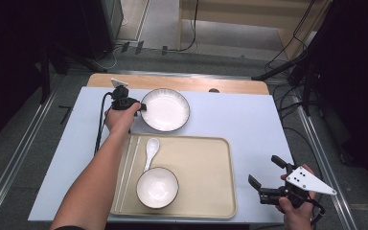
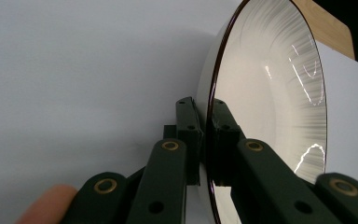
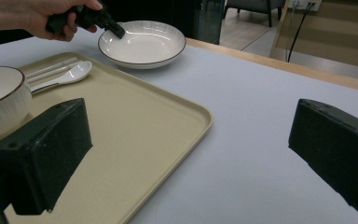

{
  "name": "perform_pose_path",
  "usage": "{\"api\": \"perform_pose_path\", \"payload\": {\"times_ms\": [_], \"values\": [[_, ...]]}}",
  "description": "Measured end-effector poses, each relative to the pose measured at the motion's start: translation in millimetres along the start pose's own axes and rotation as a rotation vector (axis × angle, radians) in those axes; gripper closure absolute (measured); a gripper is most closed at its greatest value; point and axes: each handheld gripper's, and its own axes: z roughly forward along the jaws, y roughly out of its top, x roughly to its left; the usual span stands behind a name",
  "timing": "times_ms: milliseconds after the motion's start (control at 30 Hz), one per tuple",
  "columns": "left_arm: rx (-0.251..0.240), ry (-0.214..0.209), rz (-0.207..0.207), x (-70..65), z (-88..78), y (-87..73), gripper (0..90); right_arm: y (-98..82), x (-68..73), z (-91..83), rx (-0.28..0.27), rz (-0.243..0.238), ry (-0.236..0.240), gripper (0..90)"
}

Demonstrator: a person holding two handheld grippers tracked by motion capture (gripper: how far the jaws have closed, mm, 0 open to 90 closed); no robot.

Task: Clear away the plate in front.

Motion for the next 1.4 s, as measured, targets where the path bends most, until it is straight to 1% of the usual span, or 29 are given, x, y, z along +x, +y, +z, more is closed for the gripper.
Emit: {"api": "perform_pose_path", "payload": {"times_ms": [100,167,233,333,567,733,833,933,1000,1067,1167,1300,1400], "values": [[-0.001,-0.019,0.015,-4.3,-1.7,-1.0,86.1,0.2,-0.1,-0.5,-0.010,0.000,-0.005,0.0],[0.002,-0.022,0.027,-6.8,-3.5,-1.6,86.0,0.7,-0.4,-0.9,-0.013,0.000,-0.009,0.0],[0.000,-0.026,0.031,-9.0,-5.2,-2.6,86.0,0.8,-0.4,-1.2,-0.014,0.001,-0.008,0.0],[0.011,-0.033,0.048,-11.8,-8.9,-3.8,86.1,0.8,0.0,-1.3,-0.012,-0.005,-0.008,0.0],[0.022,-0.070,0.076,-21.1,-14.2,-8.2,86.1,1.2,0.2,-2.2,-0.014,-0.005,-0.008,0.0],[0.044,-0.087,0.112,-29.0,-15.0,-13.6,86.1,1.2,0.2,-2.3,-0.014,-0.005,-0.009,0.0],[0.062,-0.102,0.134,-35.1,-13.9,-19.0,86.1,1.2,0.1,-2.3,-0.014,-0.006,-0.008,0.0],[0.087,-0.107,0.169,-42.2,-13.5,-23.9,86.1,1.1,0.1,-2.0,-0.014,-0.006,-0.009,0.0],[0.096,-0.116,0.184,-46.2,-13.2,-27.7,86.1,1.2,0.3,-1.9,-0.012,-0.006,-0.009,0.0],[0.104,-0.137,0.187,-49.3,-12.7,-32.2,86.1,1.2,0.6,-1.8,-0.012,-0.005,-0.007,0.0],[0.114,-0.151,0.196,-53.1,-11.5,-40.0,86.1,1.2,0.7,-2.0,-0.012,-0.005,-0.007,0.0],[0.138,-0.159,0.222,-59.2,-9.8,-50.8,86.0,1.3,1.4,-2.0,-0.012,-0.007,-0.007,0.0],[0.156,-0.176,0.233,-62.6,-8.2,-59.7,86.1,1.5,1.9,-1.9,-0.010,-0.008,-0.005,0.0]]}}
